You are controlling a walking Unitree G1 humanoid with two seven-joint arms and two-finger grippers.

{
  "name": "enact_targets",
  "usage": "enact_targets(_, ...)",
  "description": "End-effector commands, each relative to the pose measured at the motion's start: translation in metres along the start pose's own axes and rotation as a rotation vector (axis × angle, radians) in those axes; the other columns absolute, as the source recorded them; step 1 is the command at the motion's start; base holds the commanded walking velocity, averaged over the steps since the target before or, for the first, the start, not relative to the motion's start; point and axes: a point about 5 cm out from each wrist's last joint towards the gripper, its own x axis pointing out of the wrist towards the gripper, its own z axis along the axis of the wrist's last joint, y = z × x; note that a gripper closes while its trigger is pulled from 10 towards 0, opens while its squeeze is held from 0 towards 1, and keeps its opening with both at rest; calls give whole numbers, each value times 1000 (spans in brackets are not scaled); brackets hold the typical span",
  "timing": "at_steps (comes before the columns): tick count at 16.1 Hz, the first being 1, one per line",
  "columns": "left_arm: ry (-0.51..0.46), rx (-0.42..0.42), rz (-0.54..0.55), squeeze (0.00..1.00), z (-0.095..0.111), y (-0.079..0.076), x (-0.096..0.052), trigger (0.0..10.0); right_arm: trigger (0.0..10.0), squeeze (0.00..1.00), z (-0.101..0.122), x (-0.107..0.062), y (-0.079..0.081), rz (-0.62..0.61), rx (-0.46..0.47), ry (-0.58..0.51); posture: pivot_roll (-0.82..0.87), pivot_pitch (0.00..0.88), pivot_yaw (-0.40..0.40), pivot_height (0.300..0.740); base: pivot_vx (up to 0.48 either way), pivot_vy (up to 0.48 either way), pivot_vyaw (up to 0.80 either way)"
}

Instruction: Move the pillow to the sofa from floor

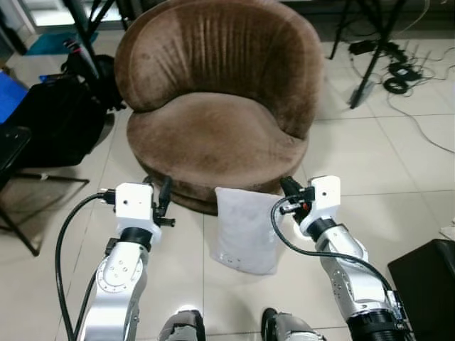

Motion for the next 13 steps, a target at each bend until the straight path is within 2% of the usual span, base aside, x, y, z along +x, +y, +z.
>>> enact_targets(1,-4,-3,-3,0,0,0,1,10000,10000,0,-5,0,-5,-37,-14,37,16,193,22,740,0,0,0)
enact_targets(3,0,2,-22,0,-4,-4,2,10000,10000,0,-14,-1,-17,-127,-25,86,21,195,17,740,0,0,0)
enact_targets(5,0,7,-31,0,-4,-3,2,10000,10000,0,-9,-1,-19,-145,9,48,17,193,23,740,274,0,0)
enact_targets(8,-11,1,-33,0,-2,-1,3,10000,10000,0,-3,-1,-19,-142,-2,8,11,193,28,740,291,0,0)
enact_targets(13,-20,-5,-42,0,-1,-2,6,10000,10000,0,-3,-1,-20,-160,8,-2,5,195,36,740,300,0,0)
